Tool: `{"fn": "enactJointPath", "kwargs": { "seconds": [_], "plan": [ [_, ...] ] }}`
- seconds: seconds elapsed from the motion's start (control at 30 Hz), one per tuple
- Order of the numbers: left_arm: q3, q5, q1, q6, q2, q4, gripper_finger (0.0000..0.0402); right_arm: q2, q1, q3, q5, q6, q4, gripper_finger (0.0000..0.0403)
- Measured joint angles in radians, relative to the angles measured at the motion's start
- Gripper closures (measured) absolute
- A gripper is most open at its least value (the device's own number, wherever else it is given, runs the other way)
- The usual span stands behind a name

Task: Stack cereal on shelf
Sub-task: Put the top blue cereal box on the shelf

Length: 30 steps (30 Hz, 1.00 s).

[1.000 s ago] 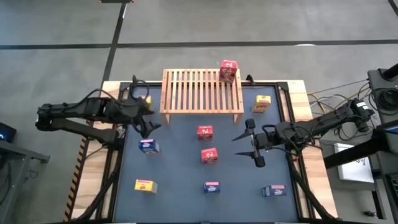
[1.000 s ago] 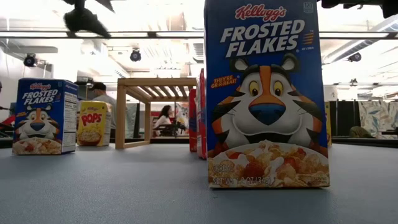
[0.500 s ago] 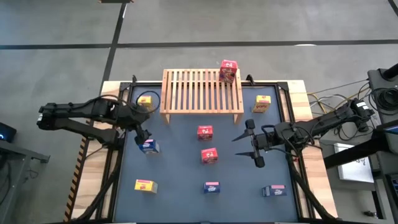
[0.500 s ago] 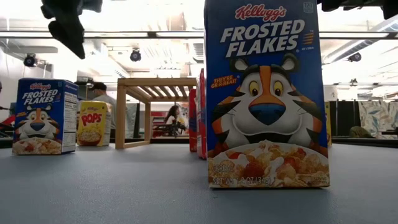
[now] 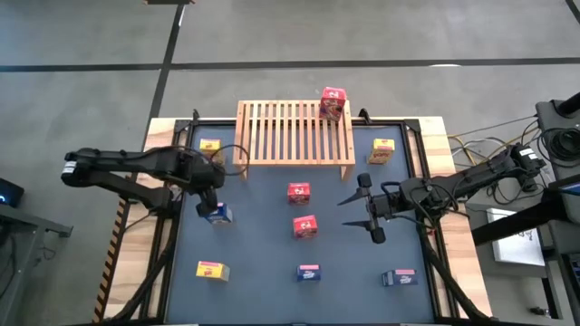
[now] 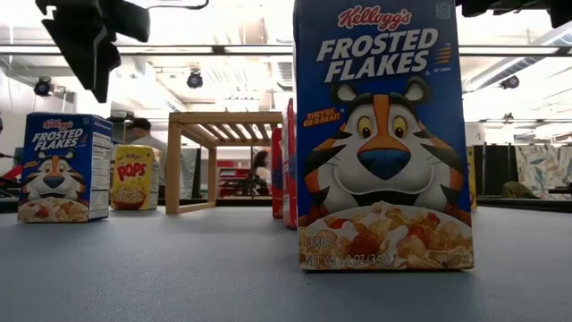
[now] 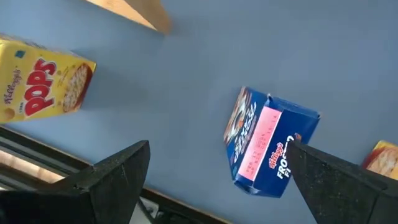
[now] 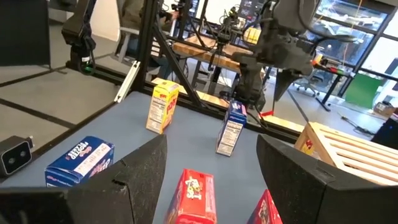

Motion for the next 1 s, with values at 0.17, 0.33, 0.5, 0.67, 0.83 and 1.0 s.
{"fn": "enactJointPath", "kwargs": {
  "seconds": [0.17, 0.33, 0.5, 0.67, 0.83, 1.0],
  "plan": [
    [0.025, 0.000, -0.023, 0.001, 0.027, -0.069, 0.0043, 0.000, 0.000, 0.000, 0.037, -0.006, -0.024, 0.0165],
    [0.101, -0.126, -0.105, -0.111, -0.037, -0.127, 0.0043, 0.000, 0.000, 0.000, 0.047, -0.008, -0.028, 0.0165],
    [0.117, -0.251, -0.237, -0.236, -0.105, -0.125, 0.0043, 0.000, 0.000, 0.000, 0.047, -0.007, -0.028, 0.0165],
    [0.093, -0.347, -0.346, -0.310, -0.096, -0.123, 0.0043, 0.000, 0.000, 0.000, 0.047, -0.005, -0.028, 0.0165],
    [0.064, -0.454, -0.402, -0.331, -0.100, -0.115, 0.0043, 0.000, 0.000, 0.000, 0.046, 0.016, -0.023, 0.0165],
    [0.058, -0.479, -0.408, -0.326, -0.125, -0.108, 0.0043, 0.000, 0.000, 0.000, 0.046, 0.035, -0.001, 0.0165]
  ]
}}
